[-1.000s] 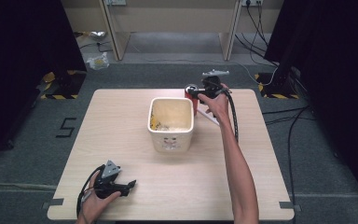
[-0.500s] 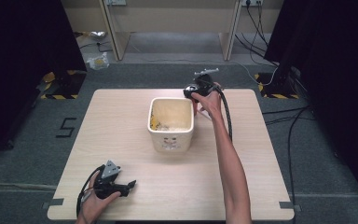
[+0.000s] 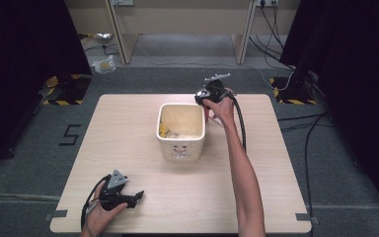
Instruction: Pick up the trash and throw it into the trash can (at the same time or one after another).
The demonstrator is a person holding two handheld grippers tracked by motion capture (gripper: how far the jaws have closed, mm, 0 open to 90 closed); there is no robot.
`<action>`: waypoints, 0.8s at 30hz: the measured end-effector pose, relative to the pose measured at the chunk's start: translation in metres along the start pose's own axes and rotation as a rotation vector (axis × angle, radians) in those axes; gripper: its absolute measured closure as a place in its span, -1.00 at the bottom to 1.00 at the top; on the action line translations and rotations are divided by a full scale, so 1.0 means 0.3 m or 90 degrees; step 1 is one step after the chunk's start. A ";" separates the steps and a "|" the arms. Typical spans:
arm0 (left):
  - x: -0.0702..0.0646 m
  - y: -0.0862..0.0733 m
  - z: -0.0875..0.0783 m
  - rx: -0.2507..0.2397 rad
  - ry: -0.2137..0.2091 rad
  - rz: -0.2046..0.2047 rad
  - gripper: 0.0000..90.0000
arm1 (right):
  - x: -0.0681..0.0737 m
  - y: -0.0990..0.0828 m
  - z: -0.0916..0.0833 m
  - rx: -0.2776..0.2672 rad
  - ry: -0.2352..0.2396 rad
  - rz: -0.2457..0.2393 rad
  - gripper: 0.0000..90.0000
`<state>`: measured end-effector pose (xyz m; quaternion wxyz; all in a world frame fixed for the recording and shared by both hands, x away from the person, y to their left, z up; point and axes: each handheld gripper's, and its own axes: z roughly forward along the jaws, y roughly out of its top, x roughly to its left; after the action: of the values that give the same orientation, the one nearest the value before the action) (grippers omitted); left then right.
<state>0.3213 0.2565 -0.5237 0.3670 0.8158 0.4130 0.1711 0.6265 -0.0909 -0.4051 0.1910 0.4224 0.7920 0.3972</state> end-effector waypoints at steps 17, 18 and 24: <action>0.000 -0.001 -0.001 0.000 0.001 0.002 -0.73 | -0.026 0.014 -0.087 -0.034 -0.009 -0.003 -0.25; 0.001 -0.001 -0.001 0.000 0.001 0.002 -0.73 | -0.029 0.020 -0.108 -0.040 -0.006 -0.002 -0.25; 0.000 -0.001 -0.001 0.000 0.001 0.002 -0.73 | -0.031 0.036 -0.167 -0.051 -0.010 -0.001 -0.25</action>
<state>0.3212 0.2568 -0.5237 0.3665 0.8164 0.4117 0.1723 0.6055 -0.1185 -0.3664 0.2146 0.4169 0.7743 0.4249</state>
